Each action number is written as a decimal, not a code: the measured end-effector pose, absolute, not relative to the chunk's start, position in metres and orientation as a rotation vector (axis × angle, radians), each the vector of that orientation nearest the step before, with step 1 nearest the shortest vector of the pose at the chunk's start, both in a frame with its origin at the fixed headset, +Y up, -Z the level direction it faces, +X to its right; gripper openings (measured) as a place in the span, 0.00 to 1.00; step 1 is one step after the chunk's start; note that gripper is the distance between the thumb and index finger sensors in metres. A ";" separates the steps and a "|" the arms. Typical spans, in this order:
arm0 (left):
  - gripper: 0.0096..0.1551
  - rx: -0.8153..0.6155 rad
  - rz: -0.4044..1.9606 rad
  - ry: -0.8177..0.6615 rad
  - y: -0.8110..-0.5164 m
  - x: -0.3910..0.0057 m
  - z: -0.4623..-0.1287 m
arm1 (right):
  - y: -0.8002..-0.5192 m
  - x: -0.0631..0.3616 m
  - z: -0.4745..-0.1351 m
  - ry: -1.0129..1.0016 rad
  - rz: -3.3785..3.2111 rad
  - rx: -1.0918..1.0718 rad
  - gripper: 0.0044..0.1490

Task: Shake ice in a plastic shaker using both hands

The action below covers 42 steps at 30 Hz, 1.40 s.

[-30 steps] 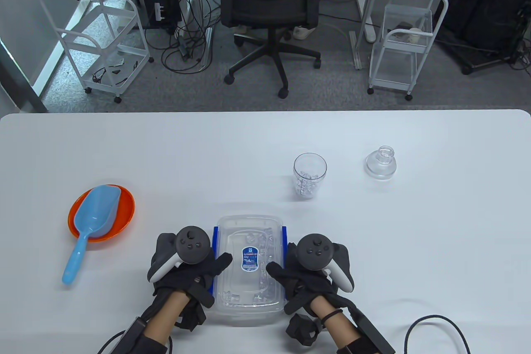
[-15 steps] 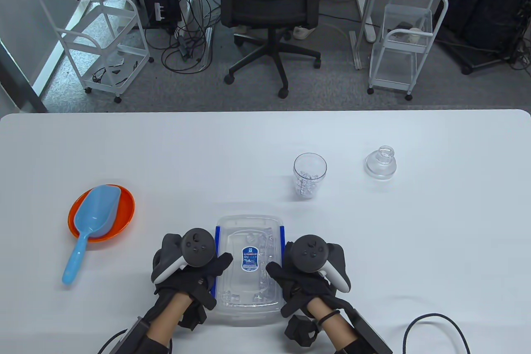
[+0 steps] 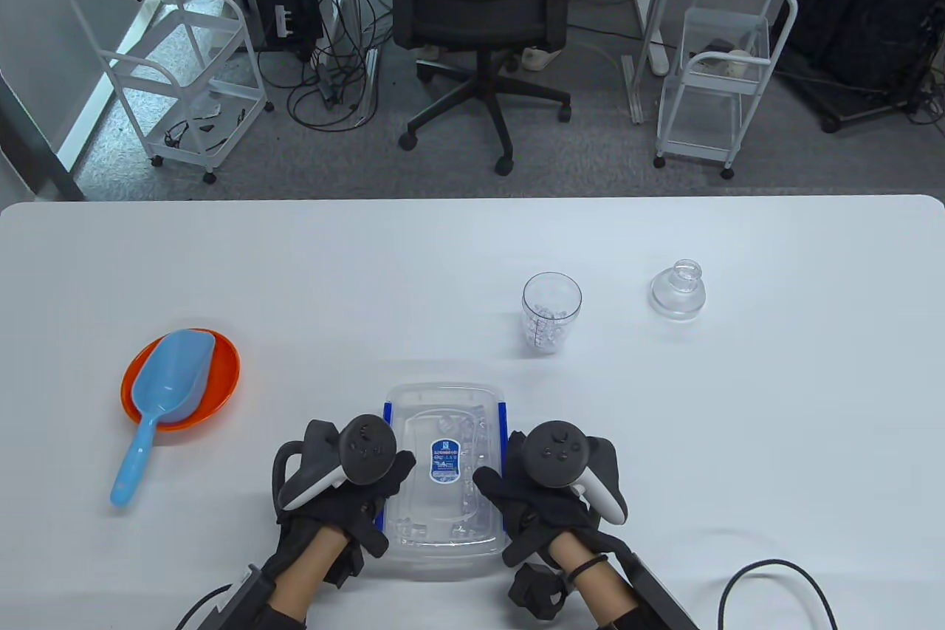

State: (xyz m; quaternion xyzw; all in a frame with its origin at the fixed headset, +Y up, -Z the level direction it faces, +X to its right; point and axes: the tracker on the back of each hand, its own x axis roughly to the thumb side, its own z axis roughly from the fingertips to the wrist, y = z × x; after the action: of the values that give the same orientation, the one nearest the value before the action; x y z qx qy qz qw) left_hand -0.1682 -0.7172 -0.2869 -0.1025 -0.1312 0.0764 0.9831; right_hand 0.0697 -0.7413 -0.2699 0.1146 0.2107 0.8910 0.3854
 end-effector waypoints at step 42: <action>0.54 -0.076 0.014 -0.264 -0.558 -0.070 -0.300 | -0.679 0.148 -0.265 0.227 2.873 0.022 0.54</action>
State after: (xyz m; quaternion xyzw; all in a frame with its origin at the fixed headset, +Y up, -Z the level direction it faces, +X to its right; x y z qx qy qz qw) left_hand -0.0697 -0.5578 -0.3001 -0.0376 -0.1314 0.0070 0.9906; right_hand 0.1484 -0.6791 -0.2654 0.0076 0.0782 0.9884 0.1296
